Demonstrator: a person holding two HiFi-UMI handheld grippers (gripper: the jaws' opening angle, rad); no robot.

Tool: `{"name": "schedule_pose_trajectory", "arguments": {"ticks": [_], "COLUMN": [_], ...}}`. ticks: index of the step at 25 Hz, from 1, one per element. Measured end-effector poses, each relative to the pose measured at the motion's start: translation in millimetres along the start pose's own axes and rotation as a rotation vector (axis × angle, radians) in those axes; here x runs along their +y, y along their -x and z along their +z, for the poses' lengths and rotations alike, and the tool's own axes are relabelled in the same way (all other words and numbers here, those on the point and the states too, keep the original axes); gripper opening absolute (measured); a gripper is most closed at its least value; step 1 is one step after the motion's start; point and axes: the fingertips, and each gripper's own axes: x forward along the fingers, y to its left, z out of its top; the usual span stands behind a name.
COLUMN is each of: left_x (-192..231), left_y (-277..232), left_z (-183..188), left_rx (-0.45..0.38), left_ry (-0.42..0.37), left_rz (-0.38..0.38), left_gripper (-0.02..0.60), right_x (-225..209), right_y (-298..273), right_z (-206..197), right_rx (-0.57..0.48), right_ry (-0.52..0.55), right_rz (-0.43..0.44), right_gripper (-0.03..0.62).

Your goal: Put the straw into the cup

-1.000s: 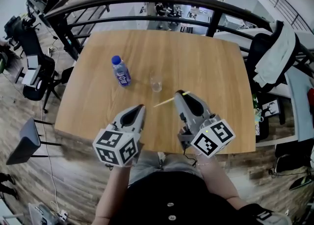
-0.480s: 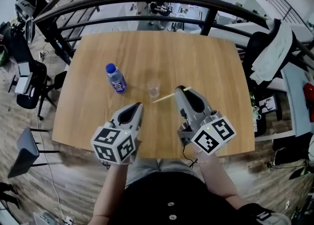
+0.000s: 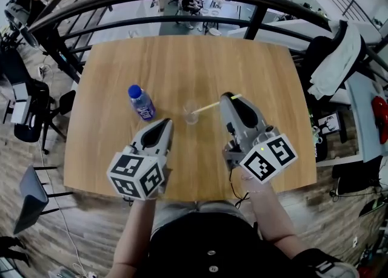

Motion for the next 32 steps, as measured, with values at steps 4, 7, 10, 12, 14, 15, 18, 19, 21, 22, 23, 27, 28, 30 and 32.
{"name": "schedule_pose_trajectory", "arguments": {"ticks": [4, 7, 10, 12, 14, 15, 18, 19, 21, 22, 23, 27, 28, 30, 32], "left_x": [14, 22, 31, 37, 41, 43, 48, 49, 53, 55, 57, 62, 63, 64, 63], "left_y": [-10, -19, -27, -33, -36, -38, -46, -48, -52, -53, -54, -59, -60, -63, -67], "left_z": [-2, -5, -9, -12, -16, -19, -24, -26, -32, -34, -37, -47, -50, -57, -64], "left_rx": [0.023, 0.044, 0.063, 0.072, 0.082, 0.089, 0.111, 0.12, 0.14, 0.149, 0.157, 0.182, 0.187, 0.201, 0.217], "left_ry": [0.002, 0.008, 0.011, 0.017, 0.028, 0.032, 0.043, 0.047, 0.056, 0.061, 0.067, 0.086, 0.092, 0.108, 0.12], "left_rz": [-0.003, -0.016, -0.029, -0.038, -0.048, -0.052, -0.062, -0.065, -0.07, -0.071, -0.072, -0.081, -0.083, -0.088, -0.092], "left_gripper": [0.018, 0.018, 0.018, 0.018, 0.018, 0.018, 0.018, 0.018, 0.018, 0.018, 0.018, 0.018, 0.018, 0.018, 0.018], "right_x": [-8, -14, -22, -27, -29, -31, -36, -38, -39, -40, -40, -43, -45, -50, -54], "right_y": [-12, -21, -30, -36, -39, -41, -46, -48, -51, -52, -54, -58, -58, -59, -59], "right_z": [-12, -20, -29, -36, -45, -49, -60, -63, -69, -72, -76, -89, -93, -100, -107], "right_rx": [0.02, 0.031, 0.043, 0.053, 0.072, 0.081, 0.104, 0.11, 0.12, 0.126, 0.131, 0.151, 0.158, 0.173, 0.186], "right_ry": [-0.008, -0.011, -0.018, -0.023, -0.029, -0.033, -0.046, -0.049, -0.056, -0.059, -0.063, -0.074, -0.075, -0.084, -0.098], "right_rz": [-0.023, -0.038, -0.059, -0.073, -0.087, -0.094, -0.11, -0.113, -0.121, -0.126, -0.129, -0.143, -0.148, -0.159, -0.163], "right_gripper": [0.02, 0.02, 0.02, 0.02, 0.02, 0.02, 0.021, 0.021, 0.021, 0.021, 0.021, 0.021, 0.021, 0.021, 0.021]}}
